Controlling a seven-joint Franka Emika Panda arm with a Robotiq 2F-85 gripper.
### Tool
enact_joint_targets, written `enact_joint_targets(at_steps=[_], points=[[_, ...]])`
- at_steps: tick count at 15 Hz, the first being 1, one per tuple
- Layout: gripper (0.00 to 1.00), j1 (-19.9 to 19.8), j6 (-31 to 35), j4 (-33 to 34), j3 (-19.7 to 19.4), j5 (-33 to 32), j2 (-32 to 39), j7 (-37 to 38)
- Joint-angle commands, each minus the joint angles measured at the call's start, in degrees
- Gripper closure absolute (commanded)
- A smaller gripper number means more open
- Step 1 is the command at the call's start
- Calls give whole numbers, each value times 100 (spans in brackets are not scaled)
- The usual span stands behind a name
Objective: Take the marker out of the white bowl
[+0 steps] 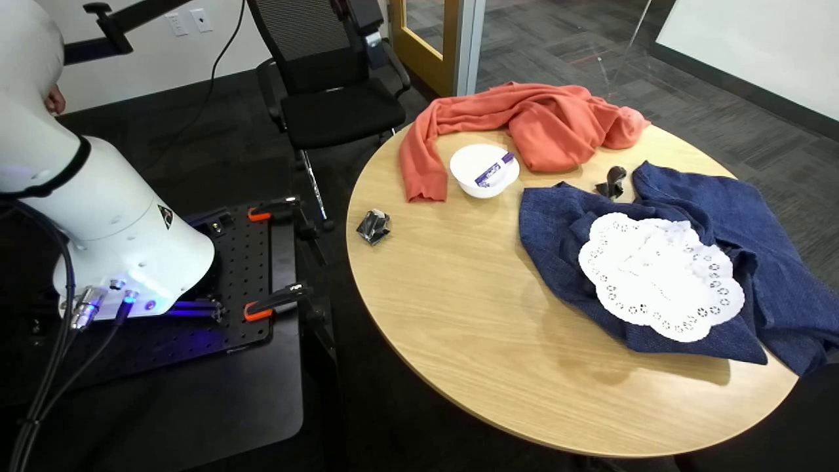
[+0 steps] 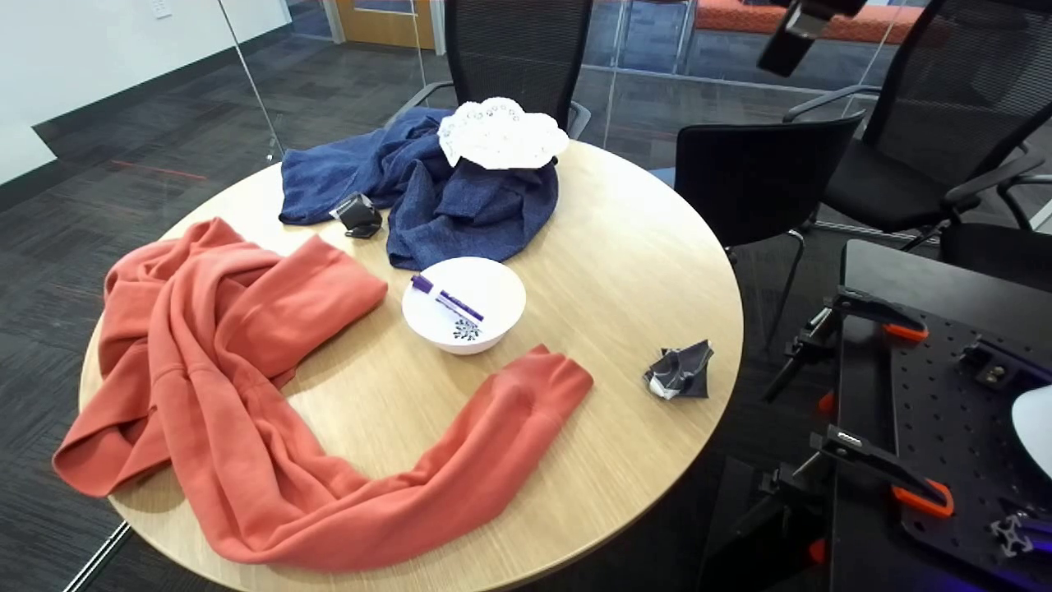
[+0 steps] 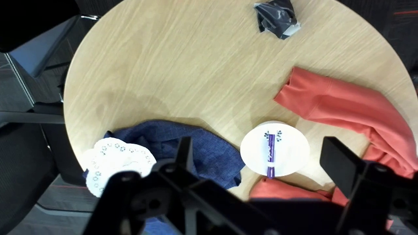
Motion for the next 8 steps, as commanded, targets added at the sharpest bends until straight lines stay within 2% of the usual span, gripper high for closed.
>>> enact_joint_targets(at_steps=[1, 4, 8], points=[[0, 40, 570, 335, 243, -25, 1001, 116], [0, -15, 1095, 638, 438, -150, 1760, 224], [0, -20, 1486, 1289, 497, -238, 2750, 225]])
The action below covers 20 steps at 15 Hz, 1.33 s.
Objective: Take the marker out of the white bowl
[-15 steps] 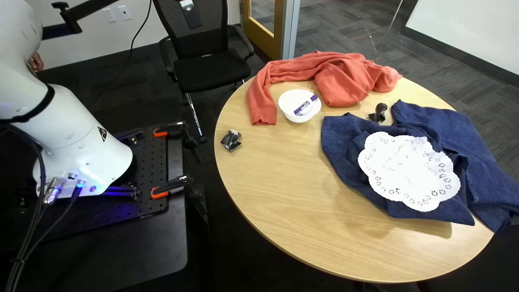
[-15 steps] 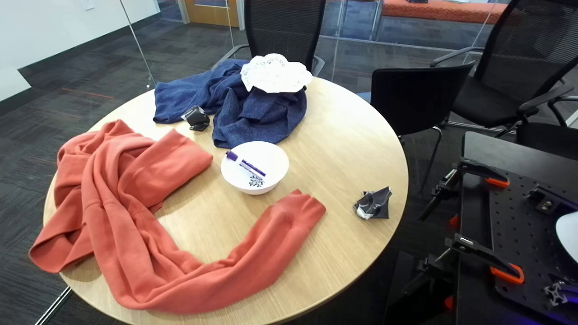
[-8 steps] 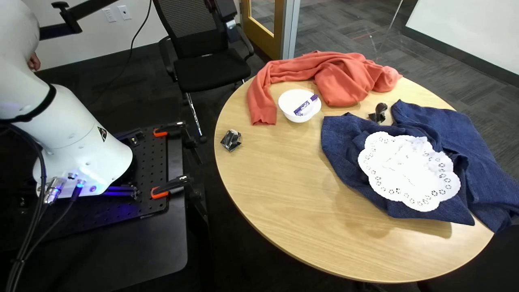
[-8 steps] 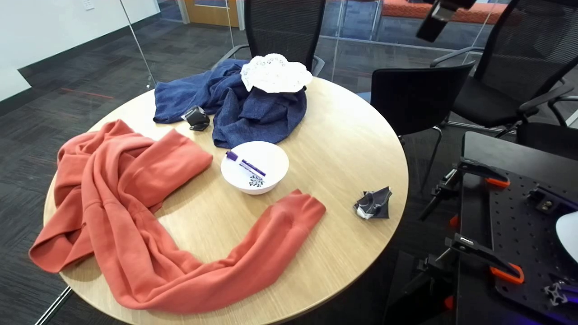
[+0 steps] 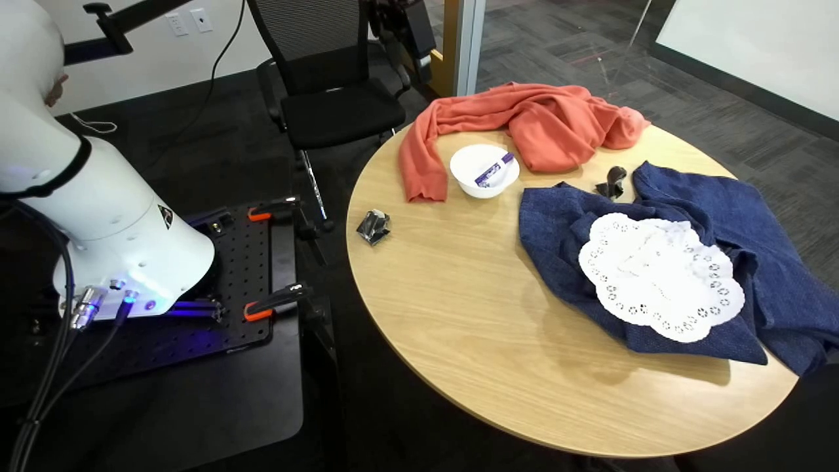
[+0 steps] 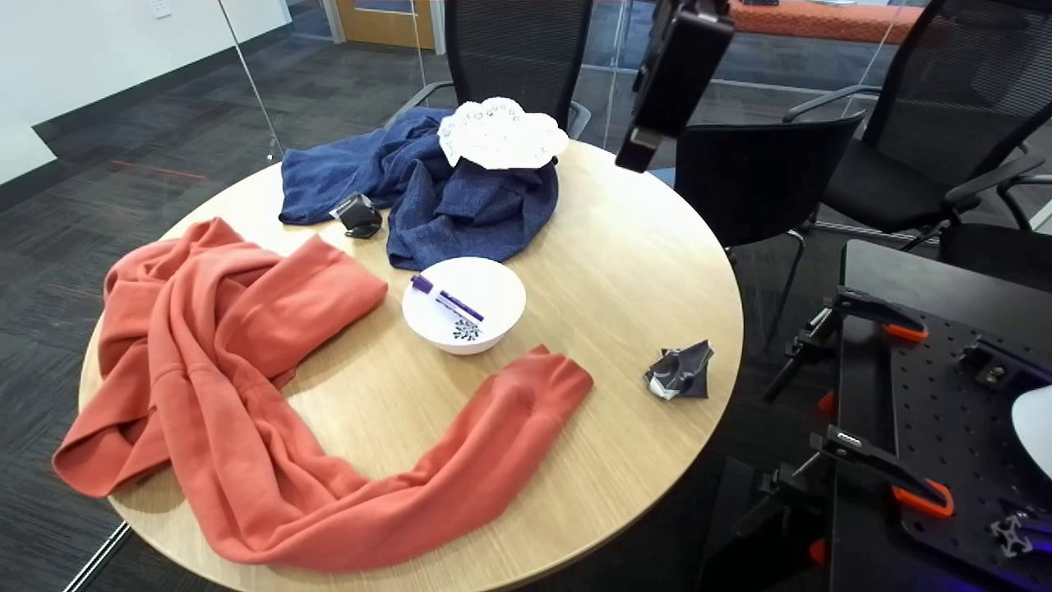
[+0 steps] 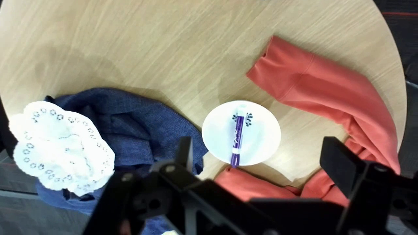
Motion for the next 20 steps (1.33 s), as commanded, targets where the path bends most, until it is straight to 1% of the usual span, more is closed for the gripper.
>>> enact_joint_targets(at_steps=[1, 4, 8, 11, 12, 14, 18, 19, 20], points=[[0, -20, 195, 830, 41, -186, 1065, 177], [0, 10, 194, 1443, -20, -361, 1809, 202], [0, 105, 282, 2220, -224, -722, 2736, 116], [0, 187, 433, 2655, -358, -570, 3240, 48], [0, 205, 342, 2287, -370, -509, 2885, -44], [0, 233, 358, 2381, -420, -501, 3055, -58], [0, 261, 357, 2368, -426, -506, 3025, -54], [0, 249, 526, 2302, -469, -561, 3001, 36], [0, 193, 724, 2234, -461, -370, 3018, 20]])
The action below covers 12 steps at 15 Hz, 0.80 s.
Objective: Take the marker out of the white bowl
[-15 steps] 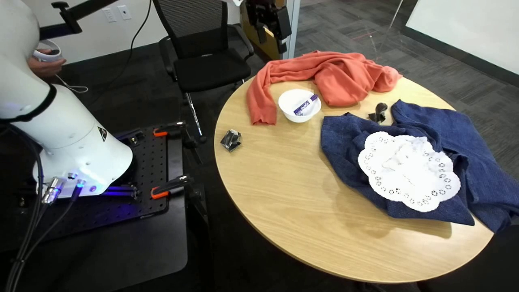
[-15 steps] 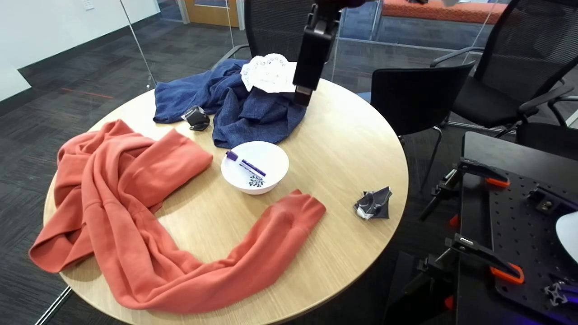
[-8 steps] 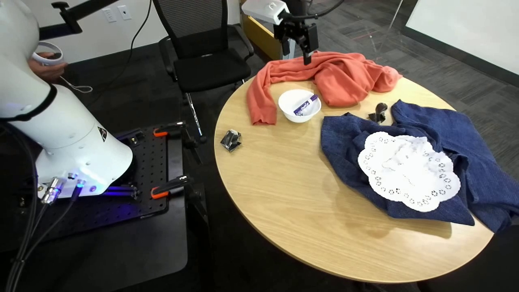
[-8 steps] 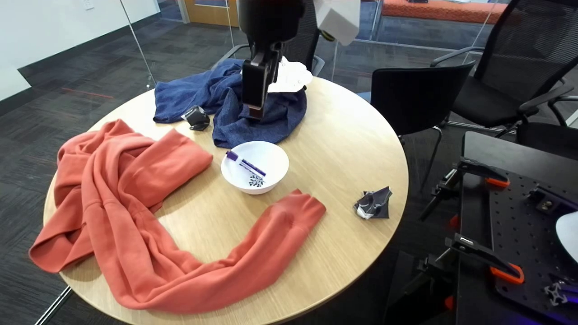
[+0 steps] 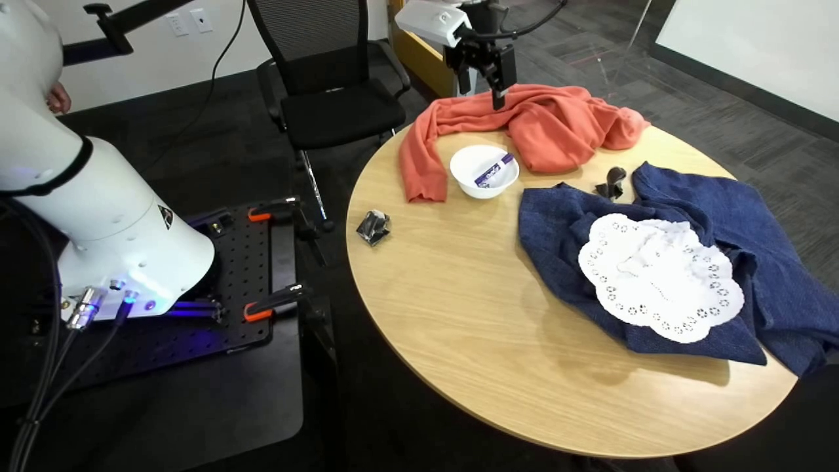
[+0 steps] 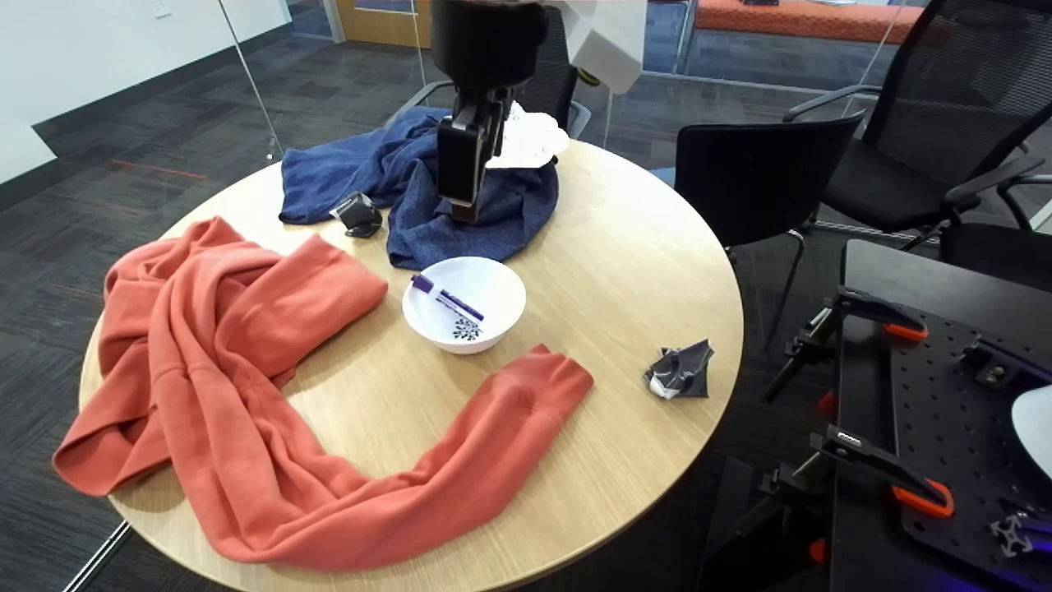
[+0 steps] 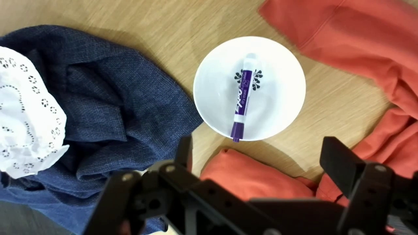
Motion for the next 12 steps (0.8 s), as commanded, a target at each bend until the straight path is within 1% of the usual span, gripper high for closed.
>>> enact_joint_targets(at_steps=[1, 2, 7, 9, 12], points=[[0, 6, 533, -176, -133, 385, 40, -15], [0, 19, 749, -216, -198, 382, 102, 93], [0, 30, 1762, -442, -369, 617, 488, 19], [0, 92, 2022, -498, -439, 624, 635, 57], [0, 246, 2205, -507, -571, 564, 818, 143]])
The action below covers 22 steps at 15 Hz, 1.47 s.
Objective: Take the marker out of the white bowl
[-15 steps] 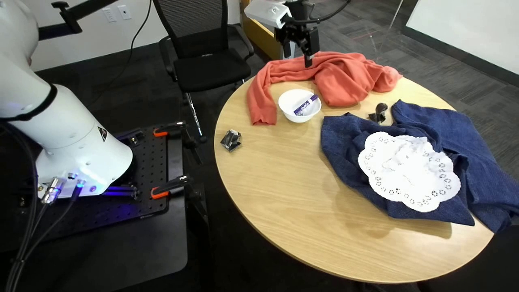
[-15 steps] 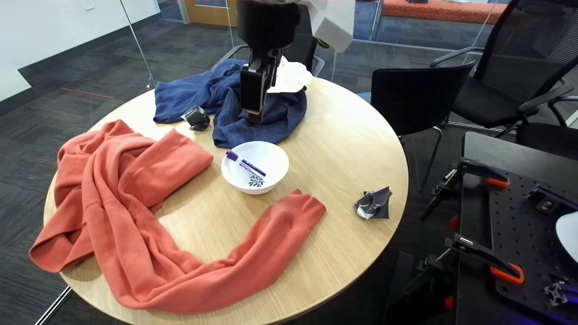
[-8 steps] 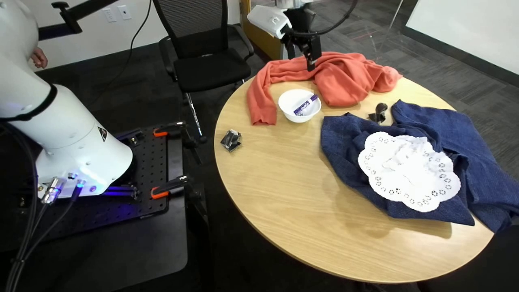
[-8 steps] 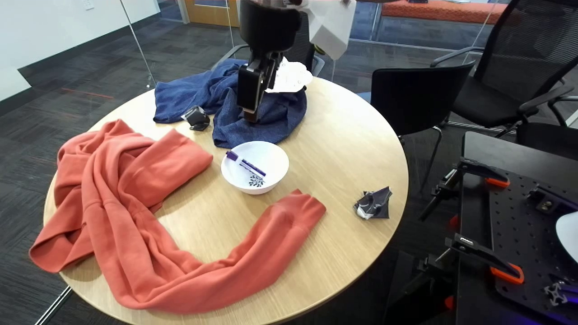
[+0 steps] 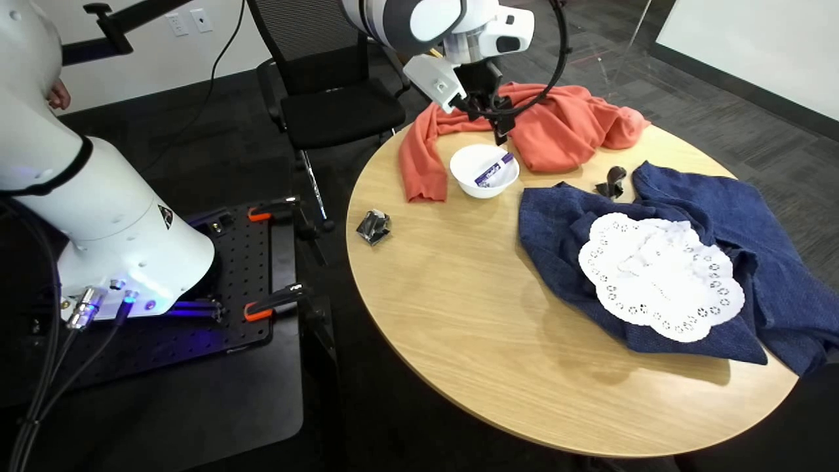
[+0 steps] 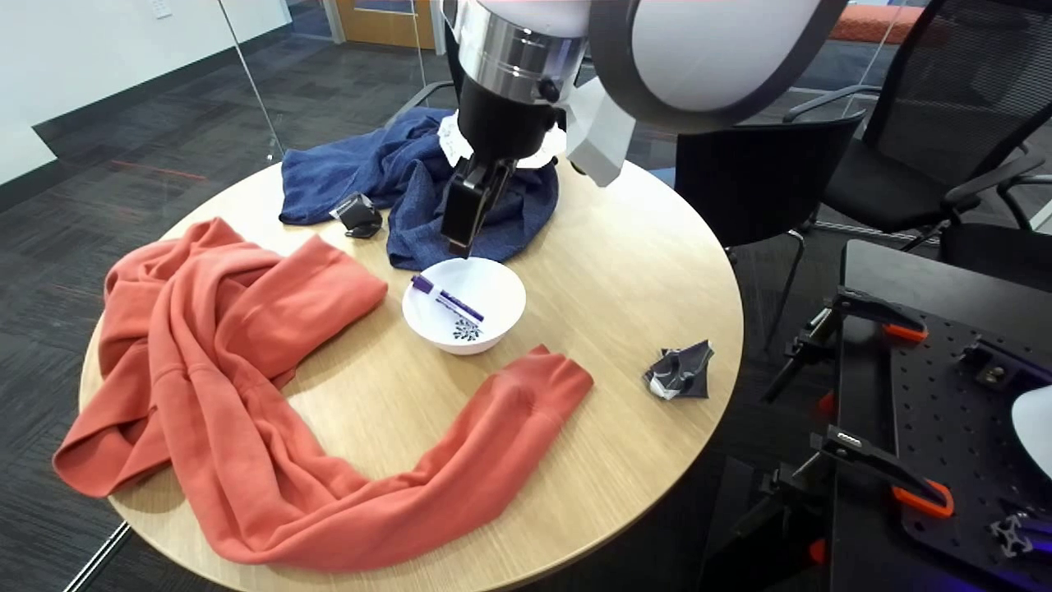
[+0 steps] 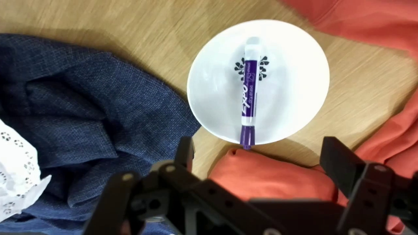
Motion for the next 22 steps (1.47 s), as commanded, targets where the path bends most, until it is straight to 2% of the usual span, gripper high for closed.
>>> enact_joint_targets(at_steps=[1, 2, 5, 8, 12, 13, 14, 22], points=[[0, 281, 304, -44, -250, 4, 167, 159], [0, 355, 317, -15, -328, -28, 228, 187], [33, 453, 249, 130, -418, 25, 473, 167], [40, 482, 178, 280, -412, 101, 729, 128], [32, 536, 142, 597, -389, 189, 1130, 114], [27, 559, 135, 687, -396, 191, 1223, 117], [31, 578, 126, 788, -403, 191, 1314, 111], [33, 692, 135, 1536, -531, 217, 1981, 143]])
